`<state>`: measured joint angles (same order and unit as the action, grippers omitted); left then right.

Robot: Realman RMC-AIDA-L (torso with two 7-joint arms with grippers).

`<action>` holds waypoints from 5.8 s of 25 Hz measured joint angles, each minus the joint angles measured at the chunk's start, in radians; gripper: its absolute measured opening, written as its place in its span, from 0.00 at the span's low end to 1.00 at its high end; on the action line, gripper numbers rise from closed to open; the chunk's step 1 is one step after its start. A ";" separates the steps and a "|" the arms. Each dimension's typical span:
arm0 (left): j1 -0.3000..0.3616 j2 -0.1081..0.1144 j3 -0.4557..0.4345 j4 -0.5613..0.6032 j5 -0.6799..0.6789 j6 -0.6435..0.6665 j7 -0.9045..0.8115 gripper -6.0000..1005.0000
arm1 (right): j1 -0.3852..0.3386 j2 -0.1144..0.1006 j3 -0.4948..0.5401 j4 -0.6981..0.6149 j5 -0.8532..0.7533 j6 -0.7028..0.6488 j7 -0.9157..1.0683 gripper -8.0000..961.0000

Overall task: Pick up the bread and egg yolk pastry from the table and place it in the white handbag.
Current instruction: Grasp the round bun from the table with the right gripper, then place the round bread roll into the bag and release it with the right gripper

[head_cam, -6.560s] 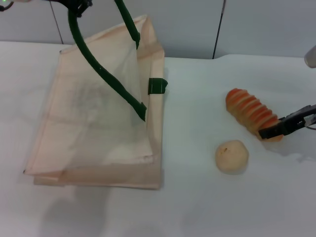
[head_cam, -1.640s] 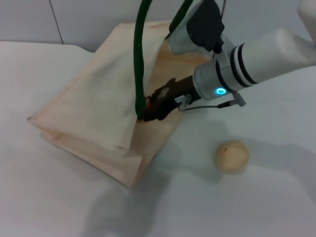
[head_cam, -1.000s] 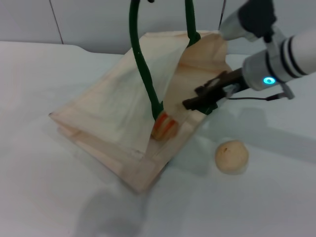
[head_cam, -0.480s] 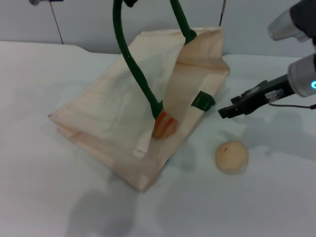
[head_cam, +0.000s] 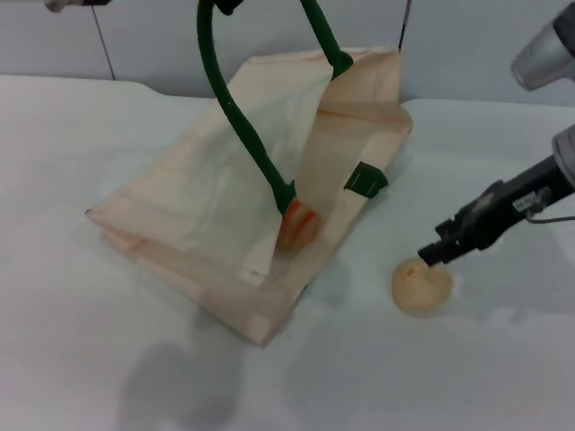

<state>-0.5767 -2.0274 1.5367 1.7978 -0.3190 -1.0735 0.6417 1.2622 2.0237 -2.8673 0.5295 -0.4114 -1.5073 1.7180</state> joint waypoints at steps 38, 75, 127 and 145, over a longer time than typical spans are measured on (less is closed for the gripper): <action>-0.021 0.001 0.001 0.000 0.000 -0.013 0.000 0.13 | 0.051 -0.001 -0.009 -0.183 -0.204 0.181 0.143 0.71; -0.032 0.001 0.003 -0.003 0.000 -0.010 -0.001 0.13 | 0.068 0.000 -0.007 -0.290 -0.260 0.237 0.187 0.76; -0.062 -0.004 0.063 -0.006 -0.023 0.013 -0.012 0.13 | 0.174 -0.004 -0.009 -0.221 0.145 0.406 0.023 0.45; -0.039 -0.004 0.080 0.065 -0.022 0.002 -0.030 0.14 | 0.132 -0.005 -0.003 -0.380 0.147 0.630 -0.011 0.44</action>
<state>-0.6161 -2.0310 1.6171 1.8623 -0.3412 -1.0717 0.6119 1.3939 2.0189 -2.8707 0.1500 -0.2644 -0.8776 1.7071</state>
